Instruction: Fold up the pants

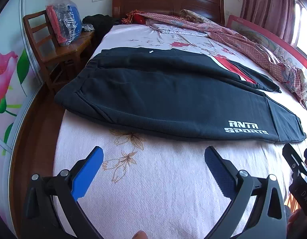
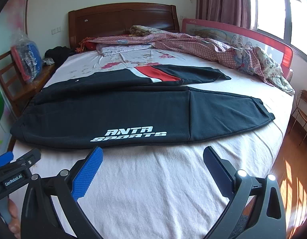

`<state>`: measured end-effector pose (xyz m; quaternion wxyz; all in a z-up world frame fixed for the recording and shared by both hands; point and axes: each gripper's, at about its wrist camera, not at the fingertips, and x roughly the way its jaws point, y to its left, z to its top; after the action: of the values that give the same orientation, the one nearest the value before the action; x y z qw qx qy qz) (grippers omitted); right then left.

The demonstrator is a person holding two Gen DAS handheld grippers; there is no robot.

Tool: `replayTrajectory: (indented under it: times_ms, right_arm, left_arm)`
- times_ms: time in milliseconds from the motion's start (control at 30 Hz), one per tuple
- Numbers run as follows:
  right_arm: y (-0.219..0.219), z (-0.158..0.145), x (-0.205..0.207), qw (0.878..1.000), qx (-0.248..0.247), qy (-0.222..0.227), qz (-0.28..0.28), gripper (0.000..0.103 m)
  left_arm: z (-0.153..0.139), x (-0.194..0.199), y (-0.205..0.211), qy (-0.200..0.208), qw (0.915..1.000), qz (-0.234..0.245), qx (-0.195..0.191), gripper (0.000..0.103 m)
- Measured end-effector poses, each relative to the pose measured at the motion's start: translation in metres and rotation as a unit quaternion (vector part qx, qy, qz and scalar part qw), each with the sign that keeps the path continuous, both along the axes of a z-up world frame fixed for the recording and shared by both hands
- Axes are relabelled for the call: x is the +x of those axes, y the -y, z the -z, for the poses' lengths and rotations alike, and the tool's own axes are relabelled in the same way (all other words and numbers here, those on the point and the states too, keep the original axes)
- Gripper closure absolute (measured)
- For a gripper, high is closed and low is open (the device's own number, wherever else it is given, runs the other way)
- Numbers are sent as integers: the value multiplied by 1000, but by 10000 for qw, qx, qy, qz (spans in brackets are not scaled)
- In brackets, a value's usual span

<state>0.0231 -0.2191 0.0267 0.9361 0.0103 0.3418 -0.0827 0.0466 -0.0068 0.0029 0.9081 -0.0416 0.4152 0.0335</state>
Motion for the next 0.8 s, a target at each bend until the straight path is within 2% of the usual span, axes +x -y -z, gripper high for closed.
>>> replayTrajectory:
  times_ms: [800]
  right_arm:
    - [-3,1,-1,9999,99,-50,-68,3]
  left_arm:
    - [1,0,-2,-93,9999,-26,-123,2]
